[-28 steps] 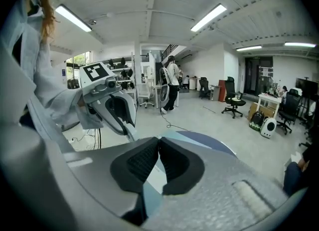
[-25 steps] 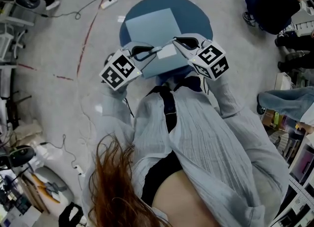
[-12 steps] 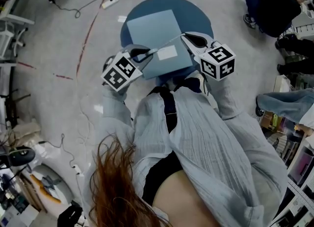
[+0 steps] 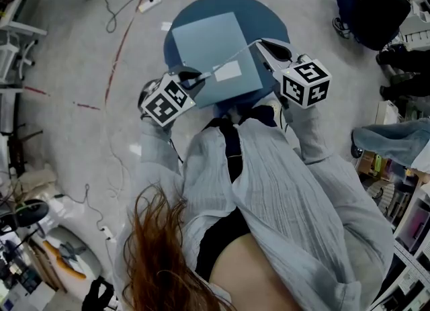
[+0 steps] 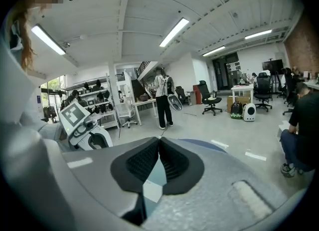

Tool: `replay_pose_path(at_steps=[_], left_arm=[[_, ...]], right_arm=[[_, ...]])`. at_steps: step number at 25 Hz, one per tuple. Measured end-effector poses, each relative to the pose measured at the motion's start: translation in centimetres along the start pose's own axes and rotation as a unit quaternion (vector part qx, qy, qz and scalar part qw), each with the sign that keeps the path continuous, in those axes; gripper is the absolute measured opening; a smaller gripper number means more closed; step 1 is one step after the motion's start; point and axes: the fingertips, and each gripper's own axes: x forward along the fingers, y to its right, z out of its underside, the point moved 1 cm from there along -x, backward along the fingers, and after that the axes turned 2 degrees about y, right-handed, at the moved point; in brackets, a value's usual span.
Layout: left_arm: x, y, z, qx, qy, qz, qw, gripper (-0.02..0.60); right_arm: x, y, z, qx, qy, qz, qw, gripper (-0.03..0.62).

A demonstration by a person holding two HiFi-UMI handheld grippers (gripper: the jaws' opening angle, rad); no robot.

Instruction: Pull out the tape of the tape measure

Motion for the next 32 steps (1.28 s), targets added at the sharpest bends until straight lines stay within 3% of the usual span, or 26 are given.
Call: replay_pose_path(at_steps=[3,14,16,20,24,32], left_arm=[[-0.3,-0.1,-0.4,-0.018,0.025,-0.001,0.9995,0.078],[-0.1,-0.6,-0.4,-0.022,0.015,-0.010,0.9996,0.078],[-0.1,-0.8,-0.2,-0.021,0.006,-0.011,0.9997,0.077],[0.1,-1.0,1.9,0.002,-0.053,-0.019,0.9984,0.078],[0.1,-0.9,1.8,-0.023,-0.032,-0.014,0.9991,0.077],[0.2,-0.4,1.8,-0.026,-0.041,-0.009,0.9988,0.077]], right_arm=[[-0.4,0.5,-0.1,0.001,0.001,0.008,1.000,0.013],[-0.4,0.8,-0.3,0.021,0.014,0.018,1.000,0.014],[-0.4,1.3,-0.3,0.028,0.018,0.026,0.999,0.014],[-1.2,3.2,-1.2,0.049,0.045,0.058,0.996,0.012],[-1.8,4.4,-0.9,0.047,0.035,0.071,0.996,0.012],[-2.3,4.6,-0.4,0.060,0.036,0.078,0.995,0.012]])
